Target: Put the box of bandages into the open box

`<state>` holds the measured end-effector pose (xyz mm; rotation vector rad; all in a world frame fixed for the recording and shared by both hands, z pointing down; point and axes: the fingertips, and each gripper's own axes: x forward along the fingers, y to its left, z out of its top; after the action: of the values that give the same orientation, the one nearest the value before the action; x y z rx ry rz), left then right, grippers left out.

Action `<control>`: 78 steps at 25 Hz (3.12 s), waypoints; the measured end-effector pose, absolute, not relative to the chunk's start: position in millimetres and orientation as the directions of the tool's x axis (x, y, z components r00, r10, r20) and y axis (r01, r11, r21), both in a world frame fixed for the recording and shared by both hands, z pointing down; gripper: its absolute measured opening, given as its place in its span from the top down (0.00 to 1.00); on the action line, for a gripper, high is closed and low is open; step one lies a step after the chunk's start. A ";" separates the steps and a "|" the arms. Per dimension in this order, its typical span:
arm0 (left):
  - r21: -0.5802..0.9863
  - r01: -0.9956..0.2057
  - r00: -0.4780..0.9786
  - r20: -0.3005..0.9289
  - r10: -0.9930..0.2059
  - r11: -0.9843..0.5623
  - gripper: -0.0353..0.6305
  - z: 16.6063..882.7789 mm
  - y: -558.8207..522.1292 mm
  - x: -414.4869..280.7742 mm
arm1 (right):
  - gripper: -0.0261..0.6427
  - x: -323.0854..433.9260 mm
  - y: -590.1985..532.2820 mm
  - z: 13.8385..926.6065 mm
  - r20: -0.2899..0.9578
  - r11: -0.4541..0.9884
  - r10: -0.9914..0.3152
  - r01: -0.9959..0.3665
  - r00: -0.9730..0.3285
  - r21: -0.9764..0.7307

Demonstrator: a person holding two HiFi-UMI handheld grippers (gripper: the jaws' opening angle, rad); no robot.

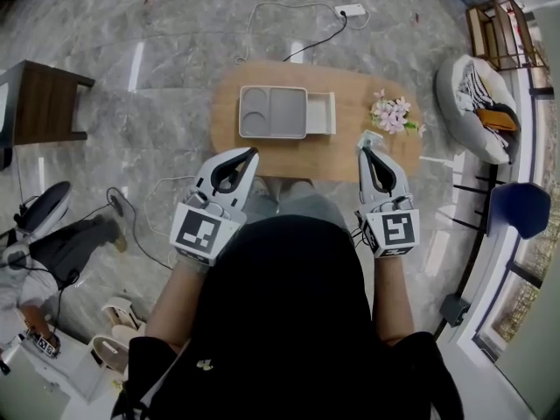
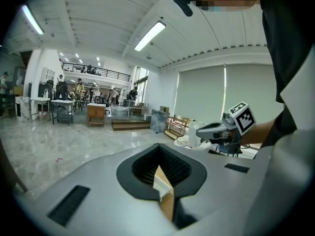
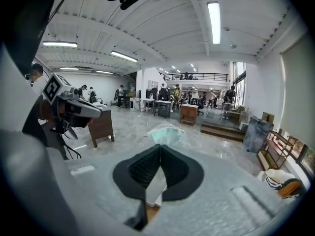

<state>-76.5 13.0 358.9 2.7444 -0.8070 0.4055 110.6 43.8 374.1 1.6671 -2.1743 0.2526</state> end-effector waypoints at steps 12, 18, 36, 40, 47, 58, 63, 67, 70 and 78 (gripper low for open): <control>0.155 -0.624 0.753 0.382 -0.536 -0.766 0.93 371.0 -21.7 -48.8 | 0.96 135.7 -9.4 426.4 0.488 0.377 -0.814 -0.926 -0.315 0.031; 0.081 -0.623 0.732 0.412 -0.543 -0.778 0.93 379.4 -36.6 -37.0 | 0.96 146.4 -35.1 463.6 0.545 0.434 -0.761 -0.901 -0.353 0.023; 0.094 -0.715 0.635 0.500 -0.589 -0.692 0.93 401.6 -47.7 -28.2 | 0.96 155.6 -76.7 586.2 0.697 0.549 -0.565 -0.832 -0.442 -0.082; 0.115 -0.749 0.604 0.523 -0.601 -0.652 0.93 403.6 -46.7 -30.2 | 0.96 158.1 -81.3 606.2 0.720 0.559 -0.533 -0.823 -0.445 -0.095; 0.158 -0.793 0.562 0.562 -0.607 -0.588 0.93 409.8 -41.6 -26.9 | 0.96 163.0 -87.5 646.9 0.761 0.572 -0.463 -0.809 -0.454 -0.135; 0.163 -0.849 0.481 0.633 -0.607 -0.503 0.93 426.9 -33.0 -29.2 | 0.96 164.4 -93.7 732.2 0.837 0.607 -0.332 -0.778 -0.435 -0.163; 0.161 -0.868 0.450 0.652 -0.610 -0.469 0.93 433.5 -25.8 -31.0 | 0.96 168.4 -99.2 771.0 0.863 0.612 -0.295 -0.775 -0.411 -0.160; 0.167 -0.885 0.428 0.662 -0.616 -0.435 0.93 439.3 -21.4 -34.4 | 0.96 168.8 -102.4 795.3 0.885 0.619 -0.253 -0.768 -0.390 -0.161; 0.176 -0.895 0.413 0.672 -0.615 -0.409 0.93 444.0 -17.5 -37.4 | 0.96 166.5 -106.9 812.2 0.900 0.633 -0.223 -0.757 -0.375 -0.159; 0.188 -0.922 0.368 0.690 -0.623 -0.337 0.93 451.0 -12.4 -50.0 | 0.96 170.2 -114.2 858.1 0.938 0.603 -0.154 -0.781 -0.310 -0.159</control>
<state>-50.0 -12.4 451.0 2.0699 -1.3304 0.6936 170.2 -114.2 858.1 0.7601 -1.8047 0.7654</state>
